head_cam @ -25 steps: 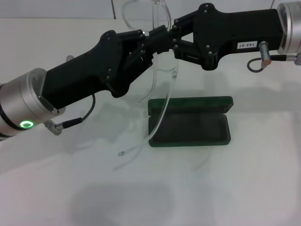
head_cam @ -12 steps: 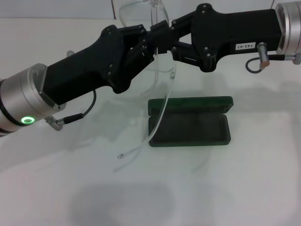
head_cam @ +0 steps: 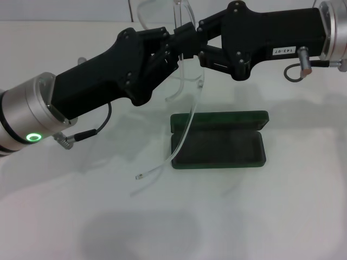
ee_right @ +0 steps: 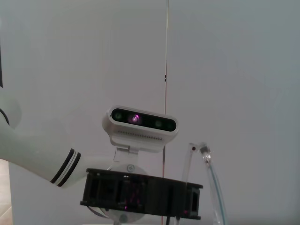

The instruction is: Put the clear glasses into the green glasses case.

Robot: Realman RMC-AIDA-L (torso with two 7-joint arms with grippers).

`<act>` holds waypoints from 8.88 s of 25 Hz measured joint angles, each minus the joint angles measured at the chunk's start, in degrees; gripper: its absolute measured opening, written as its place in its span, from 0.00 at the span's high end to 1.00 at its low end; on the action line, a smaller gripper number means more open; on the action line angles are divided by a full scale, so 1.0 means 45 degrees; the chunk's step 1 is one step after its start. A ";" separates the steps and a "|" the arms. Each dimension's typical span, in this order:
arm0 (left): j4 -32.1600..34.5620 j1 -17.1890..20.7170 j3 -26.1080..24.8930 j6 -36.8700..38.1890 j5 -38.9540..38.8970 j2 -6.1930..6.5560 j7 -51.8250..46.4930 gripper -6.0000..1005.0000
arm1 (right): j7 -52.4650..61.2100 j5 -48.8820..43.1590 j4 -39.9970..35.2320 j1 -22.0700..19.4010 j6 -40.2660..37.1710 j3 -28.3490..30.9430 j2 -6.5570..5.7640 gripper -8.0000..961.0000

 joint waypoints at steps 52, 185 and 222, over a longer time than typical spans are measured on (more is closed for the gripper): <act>-0.0166 0.0602 -0.0600 0.2298 -0.0343 0.0415 0.0187 0.95 | -0.0613 0.0956 0.0950 -0.0897 -0.0843 0.2521 -0.0053 0.90; -0.0727 0.0435 0.1296 0.0146 -0.1182 0.0428 0.1997 0.95 | -0.4220 0.6614 0.7246 0.0680 -0.0255 -0.4103 0.0054 0.91; 0.0441 0.2594 -0.3307 0.2562 0.1860 0.2240 0.0595 0.95 | 0.4212 -0.2594 -0.3806 -0.0315 0.1611 -0.2994 -0.0740 0.91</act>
